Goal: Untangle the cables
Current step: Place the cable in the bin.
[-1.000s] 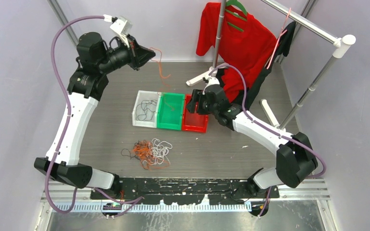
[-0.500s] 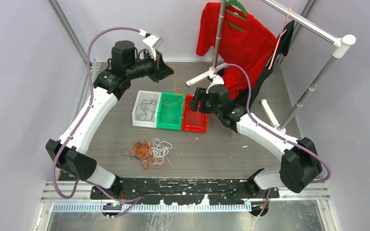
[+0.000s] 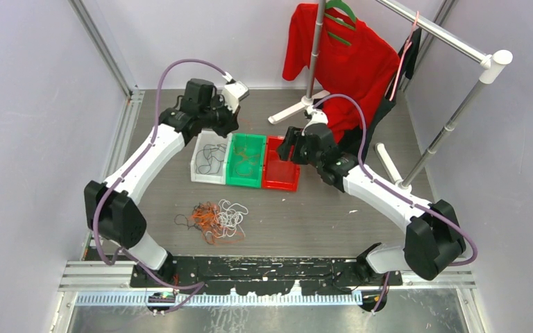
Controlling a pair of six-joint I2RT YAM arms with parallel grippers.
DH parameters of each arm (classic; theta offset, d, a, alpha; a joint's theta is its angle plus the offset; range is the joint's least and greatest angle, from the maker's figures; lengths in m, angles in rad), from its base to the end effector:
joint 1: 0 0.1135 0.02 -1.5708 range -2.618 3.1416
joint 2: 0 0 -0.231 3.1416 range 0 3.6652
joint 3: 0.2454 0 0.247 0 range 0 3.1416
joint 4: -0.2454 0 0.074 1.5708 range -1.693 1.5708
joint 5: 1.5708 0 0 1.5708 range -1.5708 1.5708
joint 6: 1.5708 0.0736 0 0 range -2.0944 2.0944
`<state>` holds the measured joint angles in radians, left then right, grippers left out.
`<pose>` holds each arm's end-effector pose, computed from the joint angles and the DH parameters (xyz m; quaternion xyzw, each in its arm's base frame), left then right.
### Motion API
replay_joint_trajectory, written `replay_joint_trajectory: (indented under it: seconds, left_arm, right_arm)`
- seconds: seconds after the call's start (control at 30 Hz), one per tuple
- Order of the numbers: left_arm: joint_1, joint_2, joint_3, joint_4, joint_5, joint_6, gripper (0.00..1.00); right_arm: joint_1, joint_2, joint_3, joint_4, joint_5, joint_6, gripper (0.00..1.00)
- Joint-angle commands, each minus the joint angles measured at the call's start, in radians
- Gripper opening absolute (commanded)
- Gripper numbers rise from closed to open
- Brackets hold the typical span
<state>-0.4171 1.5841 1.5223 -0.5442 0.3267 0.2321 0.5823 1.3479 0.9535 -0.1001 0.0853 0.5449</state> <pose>0.3415 -0.1772 0.3077 0.3503 0.8044 -0.1857 0.4425 0.2898 0.1833 0.2322 0.0058 0.8581 0.2426 0.4524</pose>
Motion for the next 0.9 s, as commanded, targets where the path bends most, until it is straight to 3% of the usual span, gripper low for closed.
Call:
replay_joint_trajectory:
  seconds: [0.0,0.23,0.5,0.7,0.83,0.87]
  left_arm:
    - [-0.006,0.025,-0.012,0.039,-0.06,0.129,0.0]
    - [-0.066,0.057,-0.1,0.092,-0.101,0.329,0.0]
    - [-0.101,0.223,0.022,0.037,-0.104,0.244,0.0]
    - [-0.104,0.257,-0.05,0.172,-0.133,0.194,0.0]
    - [-0.104,0.323,0.016,0.035,-0.128,0.207,0.0]
    - [-0.103,0.33,0.029,-0.002,-0.124,0.209,0.05]
  right_arm:
    - [-0.005,-0.04,-0.011,0.057,0.017,0.017,0.65]
    - [-0.012,-0.044,-0.031,0.071,0.028,0.029,0.65]
    - [-0.02,-0.06,-0.034,0.079,0.049,0.038,0.63]
    - [-0.021,-0.127,-0.095,0.137,0.125,0.051,0.59]
    - [-0.021,-0.118,-0.081,0.128,0.122,0.045,0.59]
    - [-0.021,-0.115,-0.075,0.122,0.12,0.04,0.59]
